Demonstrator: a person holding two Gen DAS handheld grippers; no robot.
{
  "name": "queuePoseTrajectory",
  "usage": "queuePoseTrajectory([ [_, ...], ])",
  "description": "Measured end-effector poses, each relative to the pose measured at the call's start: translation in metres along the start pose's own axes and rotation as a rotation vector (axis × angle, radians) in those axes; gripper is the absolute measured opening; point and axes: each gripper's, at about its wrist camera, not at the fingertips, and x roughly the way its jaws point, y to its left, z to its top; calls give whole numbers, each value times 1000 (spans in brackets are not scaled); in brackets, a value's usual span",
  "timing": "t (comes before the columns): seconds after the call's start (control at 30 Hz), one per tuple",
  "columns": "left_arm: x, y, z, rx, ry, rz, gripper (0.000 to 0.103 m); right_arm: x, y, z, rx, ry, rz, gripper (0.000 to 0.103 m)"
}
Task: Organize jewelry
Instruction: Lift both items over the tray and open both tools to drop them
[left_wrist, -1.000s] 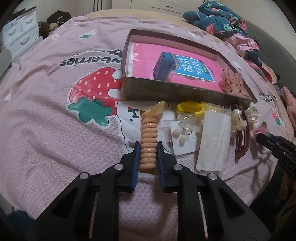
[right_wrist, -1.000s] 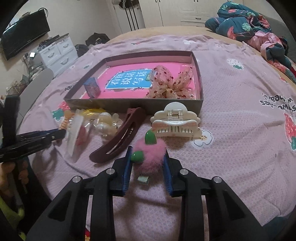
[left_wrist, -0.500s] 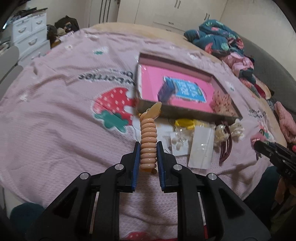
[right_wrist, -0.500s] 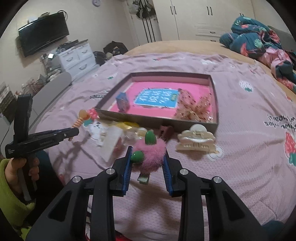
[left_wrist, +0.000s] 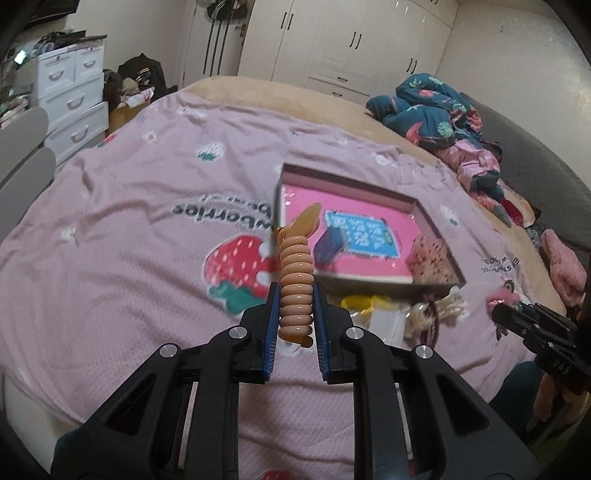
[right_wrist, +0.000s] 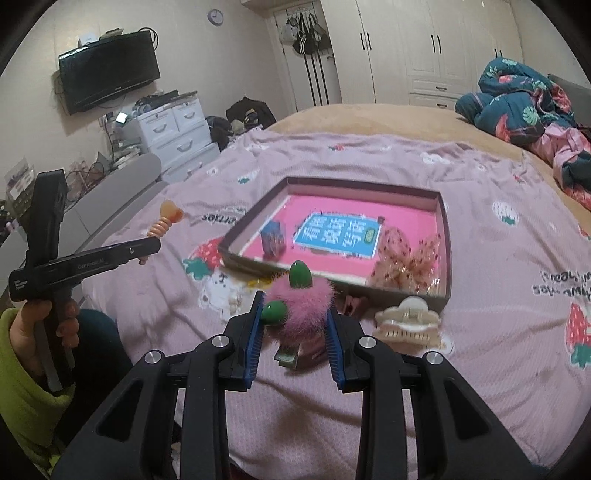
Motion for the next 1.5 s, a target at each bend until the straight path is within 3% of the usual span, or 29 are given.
queuePoseTrajectory([
  [0.37, 5, -42, 44, 67, -72, -70, 10, -14, -20, 37, 11, -87, -48, 29],
  [0.77, 31, -82, 73, 125, -79, -123, 10, -14, -66, 64, 62, -130, -134, 29],
  [1.1, 80, -97, 74, 155, -8, -124, 10, 6, -95, 73, 105, -127, -163, 29],
  [1.5, 138, -97, 53, 168, 106, -115, 10, 57, -113, 67, 117, -37, -179, 29],
])
